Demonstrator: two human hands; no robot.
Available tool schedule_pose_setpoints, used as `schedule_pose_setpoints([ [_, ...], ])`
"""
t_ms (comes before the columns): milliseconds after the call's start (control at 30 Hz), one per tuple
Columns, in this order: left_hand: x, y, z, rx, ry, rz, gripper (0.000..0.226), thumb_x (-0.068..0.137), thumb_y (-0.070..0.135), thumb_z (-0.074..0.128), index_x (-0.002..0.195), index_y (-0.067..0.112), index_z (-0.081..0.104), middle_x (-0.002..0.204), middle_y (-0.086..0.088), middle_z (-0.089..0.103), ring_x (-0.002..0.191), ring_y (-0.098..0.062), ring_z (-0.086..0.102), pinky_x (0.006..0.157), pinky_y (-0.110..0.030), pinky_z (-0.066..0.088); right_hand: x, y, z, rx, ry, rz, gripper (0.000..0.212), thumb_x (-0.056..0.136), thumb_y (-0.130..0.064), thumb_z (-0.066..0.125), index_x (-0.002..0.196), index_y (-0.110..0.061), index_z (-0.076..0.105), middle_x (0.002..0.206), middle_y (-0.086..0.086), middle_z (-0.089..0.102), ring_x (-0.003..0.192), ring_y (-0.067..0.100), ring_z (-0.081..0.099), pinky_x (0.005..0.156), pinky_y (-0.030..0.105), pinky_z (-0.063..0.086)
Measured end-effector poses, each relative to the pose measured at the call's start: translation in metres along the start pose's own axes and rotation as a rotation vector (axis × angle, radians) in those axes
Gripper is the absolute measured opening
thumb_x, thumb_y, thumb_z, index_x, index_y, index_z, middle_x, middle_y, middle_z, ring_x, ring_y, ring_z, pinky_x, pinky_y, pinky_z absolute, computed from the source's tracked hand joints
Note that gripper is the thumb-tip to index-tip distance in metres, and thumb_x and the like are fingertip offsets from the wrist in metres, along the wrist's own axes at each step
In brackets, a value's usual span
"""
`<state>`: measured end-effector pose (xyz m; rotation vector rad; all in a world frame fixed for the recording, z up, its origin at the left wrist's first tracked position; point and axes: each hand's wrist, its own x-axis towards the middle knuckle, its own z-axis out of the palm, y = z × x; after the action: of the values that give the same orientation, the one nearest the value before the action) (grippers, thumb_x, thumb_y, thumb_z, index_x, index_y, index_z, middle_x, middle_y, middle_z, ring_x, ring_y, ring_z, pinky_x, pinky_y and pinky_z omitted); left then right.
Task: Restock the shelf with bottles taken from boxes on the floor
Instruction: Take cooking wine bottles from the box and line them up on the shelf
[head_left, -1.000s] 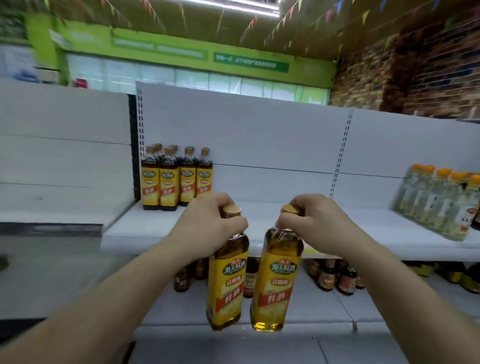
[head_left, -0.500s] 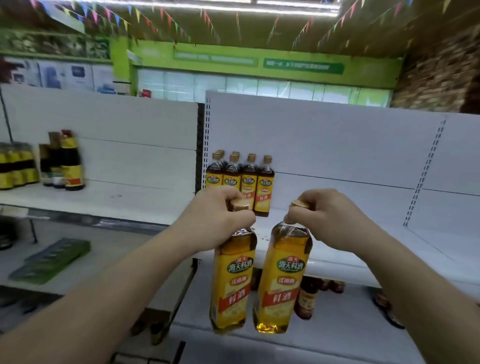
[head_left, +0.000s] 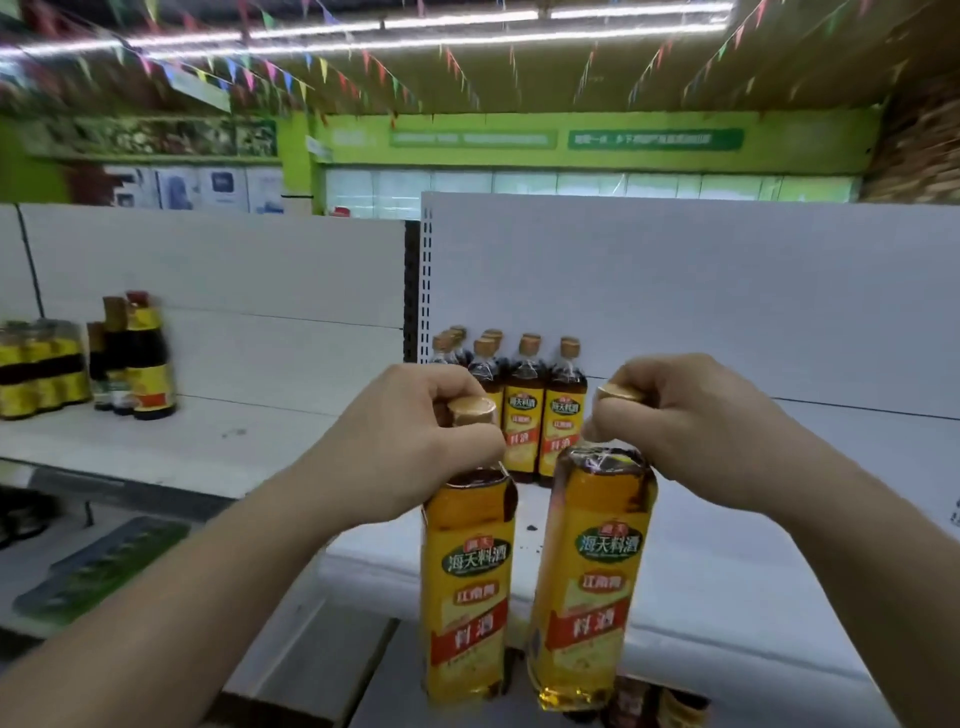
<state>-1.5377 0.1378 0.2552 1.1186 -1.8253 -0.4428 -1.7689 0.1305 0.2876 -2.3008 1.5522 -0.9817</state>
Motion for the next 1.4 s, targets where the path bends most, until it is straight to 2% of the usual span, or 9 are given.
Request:
schedule_pose_setpoints([
  [100,0.023,-0.004,0.005,-0.02,-0.011,0.02,0.01,0.075,0.029,0.076,0.074,0.022,0.069,0.059,0.009,0.06,0.056,-0.001,0.057,0.052,-0.013,0.044,0.022,0.011,-0.006,0.007,-0.014,-0.014,0.025,0.079,-0.044,0.063,0.078,-0.02,0.072,0.057,0.001,0.061,0.045,0.005,0.049,0.045,0.025,0.039],
  [233,0.051,-0.015,0.008,-0.042,-0.008,0.032,0.008,0.069,0.031,0.07,0.072,0.024,0.069,0.06,0.007,0.057,0.059,-0.007,0.058,0.056,-0.022,0.049,0.049,0.027,-0.01,0.022,0.004,-0.005,0.028,0.078,-0.043,0.062,0.082,-0.018,0.073,0.064,0.006,0.064,0.046,0.004,0.05,0.043,0.021,0.039],
  [400,0.089,-0.029,0.011,-0.042,-0.029,0.086,0.008,0.072,0.028,0.074,0.075,0.022,0.07,0.061,-0.003,0.056,0.059,-0.012,0.056,0.057,-0.032,0.048,0.074,0.044,-0.002,0.032,0.046,0.018,0.023,0.082,-0.041,0.068,0.08,-0.019,0.072,0.055,-0.006,0.059,0.045,0.001,0.049,0.046,0.022,0.039],
  [533,0.116,-0.046,0.012,-0.053,-0.054,0.111,0.009,0.074,0.026,0.078,0.072,0.024,0.07,0.059,0.002,0.057,0.057,-0.01,0.056,0.057,-0.033,0.046,0.089,0.052,0.009,0.019,0.085,0.067,0.019,0.088,-0.039,0.07,0.079,-0.022,0.069,0.052,-0.012,0.059,0.045,-0.002,0.053,0.043,0.019,0.039],
  [867,0.163,-0.1,0.025,-0.072,-0.191,0.15,0.006,0.072,0.023,0.074,0.073,0.026,0.069,0.063,0.006,0.058,0.057,-0.009,0.057,0.06,-0.035,0.046,0.112,0.062,0.042,-0.037,0.133,0.252,0.025,0.087,-0.039,0.071,0.09,-0.014,0.069,0.083,0.009,0.072,0.068,0.016,0.063,0.057,0.032,0.048],
  [1033,0.176,-0.118,0.033,-0.07,-0.239,0.166,0.01,0.074,0.026,0.077,0.078,0.02,0.07,0.072,-0.007,0.064,0.071,-0.031,0.066,0.064,-0.049,0.054,0.118,0.065,0.053,-0.055,0.141,0.298,0.023,0.088,-0.039,0.07,0.086,-0.016,0.066,0.08,0.009,0.07,0.064,0.019,0.061,0.053,0.031,0.046],
  [1200,0.183,-0.13,0.038,-0.097,-0.275,0.156,0.012,0.082,0.012,0.076,0.076,0.011,0.066,0.064,0.002,0.053,0.059,-0.012,0.052,0.061,-0.034,0.043,0.125,0.068,0.061,-0.066,0.13,0.305,0.028,0.088,-0.037,0.07,0.089,-0.009,0.066,0.076,0.01,0.067,0.061,0.02,0.058,0.052,0.032,0.043],
  [1300,0.185,-0.132,0.039,-0.107,-0.262,0.146,0.007,0.08,0.019,0.075,0.076,0.018,0.069,0.066,0.004,0.06,0.059,-0.007,0.055,0.062,-0.032,0.046,0.129,0.071,0.064,-0.054,0.122,0.312,0.027,0.087,-0.036,0.07,0.088,-0.009,0.065,0.073,0.011,0.064,0.058,0.017,0.054,0.049,0.03,0.041],
  [1400,0.181,-0.135,0.047,-0.166,-0.259,0.117,0.006,0.081,0.019,0.073,0.08,0.023,0.07,0.069,0.003,0.064,0.063,-0.008,0.058,0.064,-0.032,0.05,0.129,0.075,0.067,-0.041,0.123,0.309,0.023,0.087,-0.036,0.071,0.085,-0.014,0.064,0.063,-0.002,0.06,0.052,0.011,0.055,0.044,0.024,0.039],
])
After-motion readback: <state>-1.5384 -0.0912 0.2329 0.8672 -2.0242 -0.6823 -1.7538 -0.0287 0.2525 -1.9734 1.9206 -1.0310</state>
